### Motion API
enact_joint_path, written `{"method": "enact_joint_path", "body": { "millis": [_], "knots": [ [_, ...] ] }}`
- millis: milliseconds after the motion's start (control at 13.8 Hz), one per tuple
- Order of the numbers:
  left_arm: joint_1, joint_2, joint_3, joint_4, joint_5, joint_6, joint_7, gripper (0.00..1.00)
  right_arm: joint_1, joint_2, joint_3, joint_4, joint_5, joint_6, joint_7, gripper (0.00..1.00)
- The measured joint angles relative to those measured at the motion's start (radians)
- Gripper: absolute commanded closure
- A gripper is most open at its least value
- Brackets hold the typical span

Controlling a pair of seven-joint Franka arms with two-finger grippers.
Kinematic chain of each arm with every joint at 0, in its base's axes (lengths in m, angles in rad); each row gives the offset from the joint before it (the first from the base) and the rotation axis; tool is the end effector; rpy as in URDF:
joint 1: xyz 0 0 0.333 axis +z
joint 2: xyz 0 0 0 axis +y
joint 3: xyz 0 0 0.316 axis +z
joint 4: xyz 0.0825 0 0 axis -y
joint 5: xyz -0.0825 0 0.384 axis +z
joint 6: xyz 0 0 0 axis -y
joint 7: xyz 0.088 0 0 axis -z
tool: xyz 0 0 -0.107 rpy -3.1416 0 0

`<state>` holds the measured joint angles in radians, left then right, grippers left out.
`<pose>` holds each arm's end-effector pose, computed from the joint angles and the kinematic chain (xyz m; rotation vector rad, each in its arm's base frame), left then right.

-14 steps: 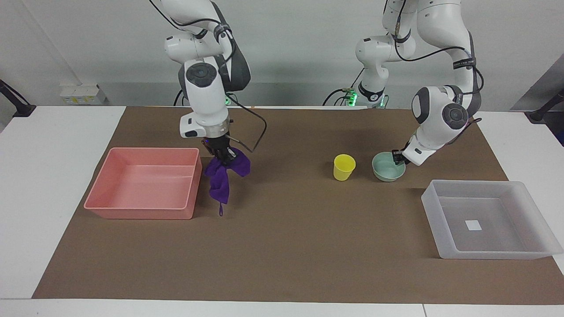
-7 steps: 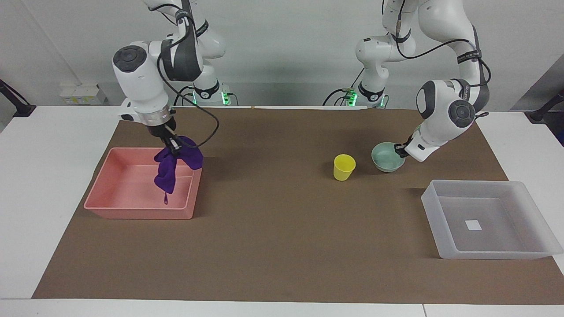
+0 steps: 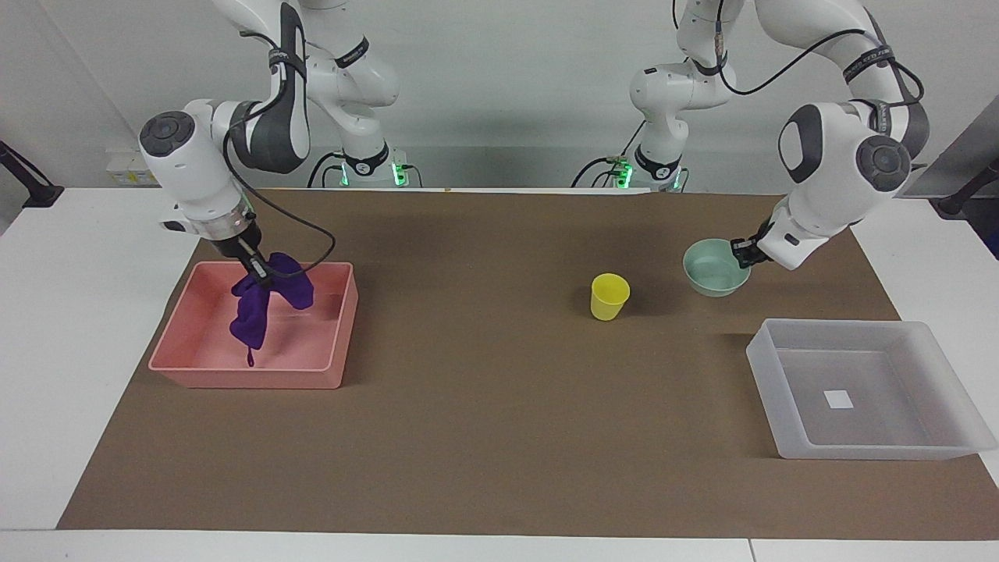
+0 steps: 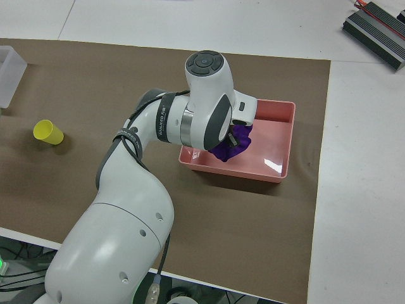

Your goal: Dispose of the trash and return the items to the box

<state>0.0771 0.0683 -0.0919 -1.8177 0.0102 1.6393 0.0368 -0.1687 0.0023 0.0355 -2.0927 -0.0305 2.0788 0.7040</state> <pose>0.5537 -0.0061 0.4769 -3.1156 0.0843 0.3860 0.5382 -0.0737 0.4196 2.8524 -1.2434 -0.0126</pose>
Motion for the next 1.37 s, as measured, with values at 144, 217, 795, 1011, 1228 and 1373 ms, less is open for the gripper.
{"method": "enact_joint_path", "body": {
  "millis": [144,217,795,1011,1228,1373],
  "knots": [
    [0.016,0.011,0.002,0.052,-0.001,-0.06,0.049,1.0,0.008,-0.005,0.013,0.012,0.0,-0.001,-0.029,0.0],
    [0.02,0.015,0.002,0.068,-0.002,-0.077,0.06,1.0,0.009,-0.013,0.021,0.022,0.0,-0.008,-0.069,0.0],
    [0.028,0.084,0.002,0.315,-0.037,-0.074,0.066,1.0,0.044,-0.12,0.05,0.221,0.001,-0.308,-0.347,0.0],
    [0.086,0.122,0.004,0.341,-0.039,0.022,0.066,1.0,0.045,-0.095,0.063,0.384,0.001,-0.476,-0.396,0.0],
    [0.162,0.173,0.005,0.345,-0.051,0.143,0.076,1.0,0.045,-0.046,0.073,0.522,0.001,-0.569,-0.455,0.0],
    [0.202,0.206,0.005,0.346,-0.055,0.233,0.076,1.0,0.045,-0.02,0.073,0.56,0.001,-0.583,-0.474,0.0]
  ]
}}
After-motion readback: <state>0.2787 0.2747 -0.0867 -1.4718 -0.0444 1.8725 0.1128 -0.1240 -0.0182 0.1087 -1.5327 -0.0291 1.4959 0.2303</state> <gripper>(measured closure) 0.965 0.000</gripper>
